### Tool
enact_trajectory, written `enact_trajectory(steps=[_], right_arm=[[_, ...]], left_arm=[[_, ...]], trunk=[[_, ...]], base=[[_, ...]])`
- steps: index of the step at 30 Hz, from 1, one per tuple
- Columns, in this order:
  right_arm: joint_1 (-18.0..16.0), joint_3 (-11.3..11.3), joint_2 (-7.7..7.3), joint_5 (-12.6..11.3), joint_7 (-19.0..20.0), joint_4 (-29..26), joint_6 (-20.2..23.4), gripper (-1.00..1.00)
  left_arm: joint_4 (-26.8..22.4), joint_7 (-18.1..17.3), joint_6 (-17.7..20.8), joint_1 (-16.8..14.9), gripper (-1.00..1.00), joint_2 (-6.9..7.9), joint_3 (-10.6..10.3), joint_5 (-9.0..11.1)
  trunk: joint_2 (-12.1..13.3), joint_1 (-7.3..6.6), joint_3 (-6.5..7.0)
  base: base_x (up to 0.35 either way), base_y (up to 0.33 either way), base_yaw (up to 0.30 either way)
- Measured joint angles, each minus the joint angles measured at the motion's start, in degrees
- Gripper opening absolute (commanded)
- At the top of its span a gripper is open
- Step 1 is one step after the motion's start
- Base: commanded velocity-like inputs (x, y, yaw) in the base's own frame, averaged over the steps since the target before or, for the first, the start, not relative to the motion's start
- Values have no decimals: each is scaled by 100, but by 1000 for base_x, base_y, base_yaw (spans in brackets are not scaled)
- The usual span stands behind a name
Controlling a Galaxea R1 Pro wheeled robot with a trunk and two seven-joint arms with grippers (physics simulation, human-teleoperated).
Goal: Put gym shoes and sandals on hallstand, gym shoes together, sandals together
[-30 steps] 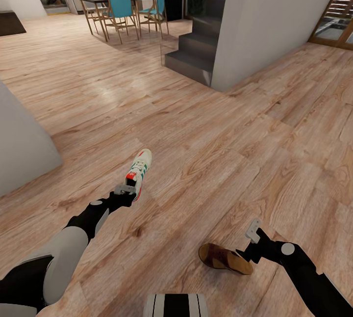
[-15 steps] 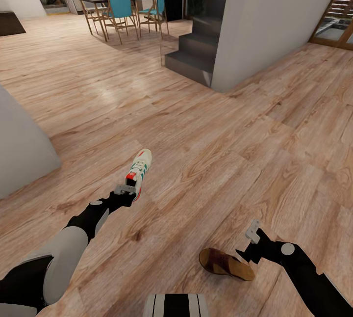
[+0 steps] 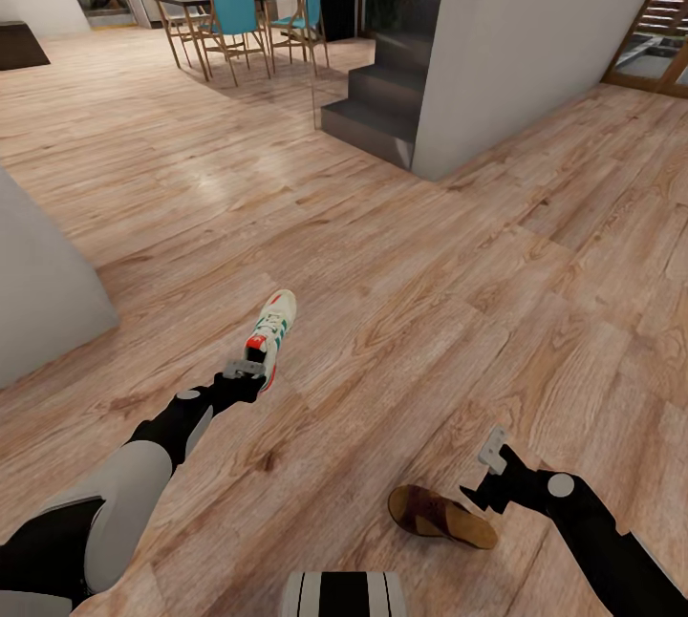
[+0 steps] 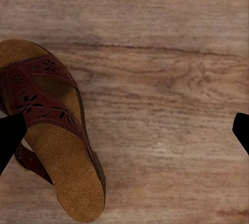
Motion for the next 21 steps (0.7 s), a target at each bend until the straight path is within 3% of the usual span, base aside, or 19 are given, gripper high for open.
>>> enact_trajectory(steps=[3, 16, 21], right_arm=[[0, -29, 40, -5, -5, 37, -20, 100], [0, -9, -6, 1, -8, 36, -32, 100], [0, 1, -18, 9, -8, 38, -35, 100]], left_arm=[[-71, -63, -11, -67, -100, -66, 35, 60], [-390, -93, 135, -207, -100, -85, 65, 69], [-549, -224, 282, -207, -100, -192, 32, 155]], trunk=[[0, 0, 0], [0, 0, 0], [0, 0, 0]], base=[[0, 0, 0], [0, 0, 0], [0, 0, 0]])
